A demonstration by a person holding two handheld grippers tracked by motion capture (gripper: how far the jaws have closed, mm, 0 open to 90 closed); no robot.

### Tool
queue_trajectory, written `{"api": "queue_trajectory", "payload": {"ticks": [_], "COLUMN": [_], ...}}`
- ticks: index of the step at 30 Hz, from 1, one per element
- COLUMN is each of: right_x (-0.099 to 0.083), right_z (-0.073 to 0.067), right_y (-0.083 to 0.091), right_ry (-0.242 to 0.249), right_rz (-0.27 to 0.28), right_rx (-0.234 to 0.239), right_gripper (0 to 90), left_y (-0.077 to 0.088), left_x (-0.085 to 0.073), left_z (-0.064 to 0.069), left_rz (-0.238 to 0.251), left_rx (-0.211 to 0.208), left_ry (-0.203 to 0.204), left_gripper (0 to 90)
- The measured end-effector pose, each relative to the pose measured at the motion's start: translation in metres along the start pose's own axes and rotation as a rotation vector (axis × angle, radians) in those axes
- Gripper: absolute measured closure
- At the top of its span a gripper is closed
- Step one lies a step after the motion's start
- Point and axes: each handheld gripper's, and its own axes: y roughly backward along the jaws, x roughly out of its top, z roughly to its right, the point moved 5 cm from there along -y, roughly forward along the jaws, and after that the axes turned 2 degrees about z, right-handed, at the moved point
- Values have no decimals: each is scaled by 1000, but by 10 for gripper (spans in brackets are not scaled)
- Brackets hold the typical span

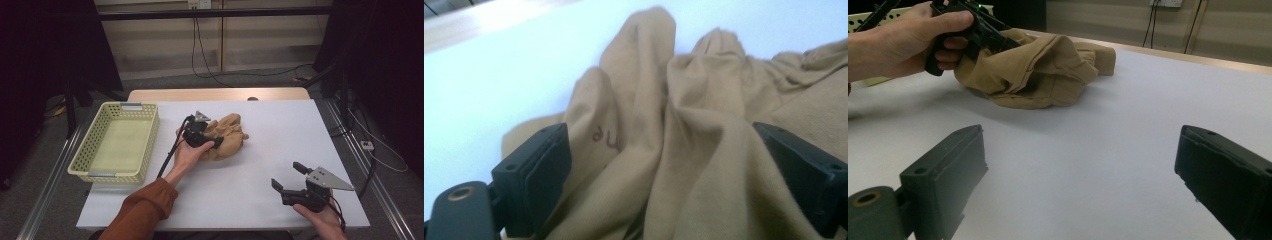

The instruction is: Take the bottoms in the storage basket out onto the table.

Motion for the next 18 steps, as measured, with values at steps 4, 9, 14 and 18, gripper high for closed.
{"api": "queue_trajectory", "payload": {"ticks": [4,9,14,18], "right_x": [0,2,2,2], "right_z": [-1,-3,-4,-3], "right_y": [-1,-3,-4,-3], "right_ry": [3,12,15,14], "right_rz": [-3,-3,-3,-3], "right_rx": [-1,1,4,3], "right_gripper": [63,64,64,64], "left_y": [7,16,23,27], "left_x": [4,12,15,19], "left_z": [1,6,8,9], "left_rz": [27,75,91,105], "left_rx": [1,-9,-6,-15], "left_ry": [-15,-21,-35,-29], "left_gripper": [91,63,51,56]}}
